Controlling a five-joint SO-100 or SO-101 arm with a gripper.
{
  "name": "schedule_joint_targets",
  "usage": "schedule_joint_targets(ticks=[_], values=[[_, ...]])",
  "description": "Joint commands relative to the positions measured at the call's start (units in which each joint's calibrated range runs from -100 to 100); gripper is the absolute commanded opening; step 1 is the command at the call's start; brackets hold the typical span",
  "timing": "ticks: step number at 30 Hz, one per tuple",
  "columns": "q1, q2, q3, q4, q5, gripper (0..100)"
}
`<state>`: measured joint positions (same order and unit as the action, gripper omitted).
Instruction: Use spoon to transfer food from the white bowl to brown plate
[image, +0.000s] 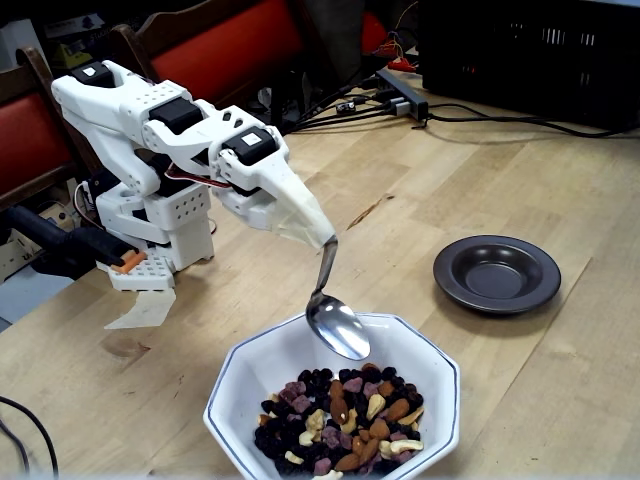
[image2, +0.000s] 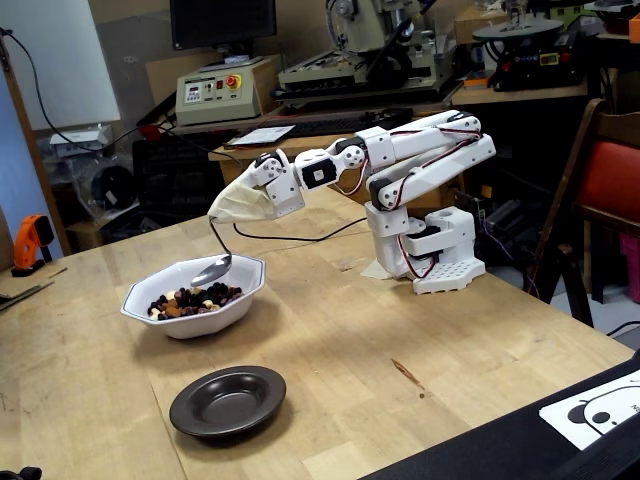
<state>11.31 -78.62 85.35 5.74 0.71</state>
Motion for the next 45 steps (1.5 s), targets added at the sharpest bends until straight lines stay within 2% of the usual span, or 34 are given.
schedule_joint_targets(ticks=[1,36,45], values=[[0.5,-0.6,-4.5,0.0,0.1,2],[0.7,0.0,-5.5,0.4,0.2,2],[1.5,0.4,-14.9,0.6,0.2,2]])
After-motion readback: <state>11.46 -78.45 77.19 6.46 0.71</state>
